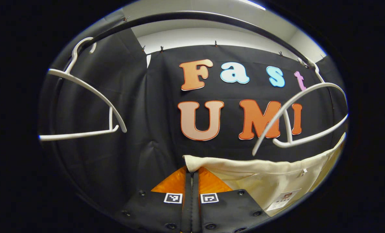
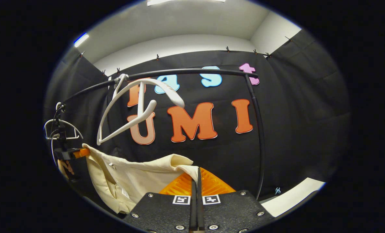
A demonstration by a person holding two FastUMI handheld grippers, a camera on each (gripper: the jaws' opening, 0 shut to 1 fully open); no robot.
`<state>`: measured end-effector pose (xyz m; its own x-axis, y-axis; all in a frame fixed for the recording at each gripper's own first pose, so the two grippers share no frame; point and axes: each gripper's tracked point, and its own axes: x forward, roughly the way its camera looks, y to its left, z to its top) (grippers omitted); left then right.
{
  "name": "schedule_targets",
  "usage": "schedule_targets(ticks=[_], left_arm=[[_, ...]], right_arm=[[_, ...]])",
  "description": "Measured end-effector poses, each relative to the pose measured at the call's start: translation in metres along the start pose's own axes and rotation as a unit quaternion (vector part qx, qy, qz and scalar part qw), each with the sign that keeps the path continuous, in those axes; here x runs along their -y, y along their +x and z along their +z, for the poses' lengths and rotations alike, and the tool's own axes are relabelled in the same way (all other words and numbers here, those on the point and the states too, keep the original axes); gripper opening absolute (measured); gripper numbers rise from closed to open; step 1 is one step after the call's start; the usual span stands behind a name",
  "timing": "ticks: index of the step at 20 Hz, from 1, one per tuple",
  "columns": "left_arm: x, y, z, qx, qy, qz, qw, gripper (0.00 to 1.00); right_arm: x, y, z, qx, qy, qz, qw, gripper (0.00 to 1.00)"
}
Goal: Grasp the clothes on the hanger with both hands and then place them into the laundry hamper below.
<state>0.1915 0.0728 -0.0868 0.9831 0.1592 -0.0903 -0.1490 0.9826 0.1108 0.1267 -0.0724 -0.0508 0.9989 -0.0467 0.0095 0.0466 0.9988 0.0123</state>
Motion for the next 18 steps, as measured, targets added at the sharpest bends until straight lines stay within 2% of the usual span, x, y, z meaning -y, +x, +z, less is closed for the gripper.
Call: schedule_targets(ticks=[6,9,18], left_arm=[[0.0,-0.018,-0.025,-0.013,0.003,-0.008,1.0,0.06],[0.015,-0.035,-0.034,-0.025,-0.006,-0.033,0.999,0.06],[0.081,-0.069,-0.069,-0.055,-0.012,-0.111,0.992,0.07]], right_arm=[[-0.016,-0.013,-0.046,-0.034,0.005,0.011,0.999,0.0],[-0.027,-0.023,-0.07,-0.048,0.005,0.018,0.999,0.0],[-0.105,-0.03,-0.154,-0.105,-0.01,0.083,0.991,0.0]])
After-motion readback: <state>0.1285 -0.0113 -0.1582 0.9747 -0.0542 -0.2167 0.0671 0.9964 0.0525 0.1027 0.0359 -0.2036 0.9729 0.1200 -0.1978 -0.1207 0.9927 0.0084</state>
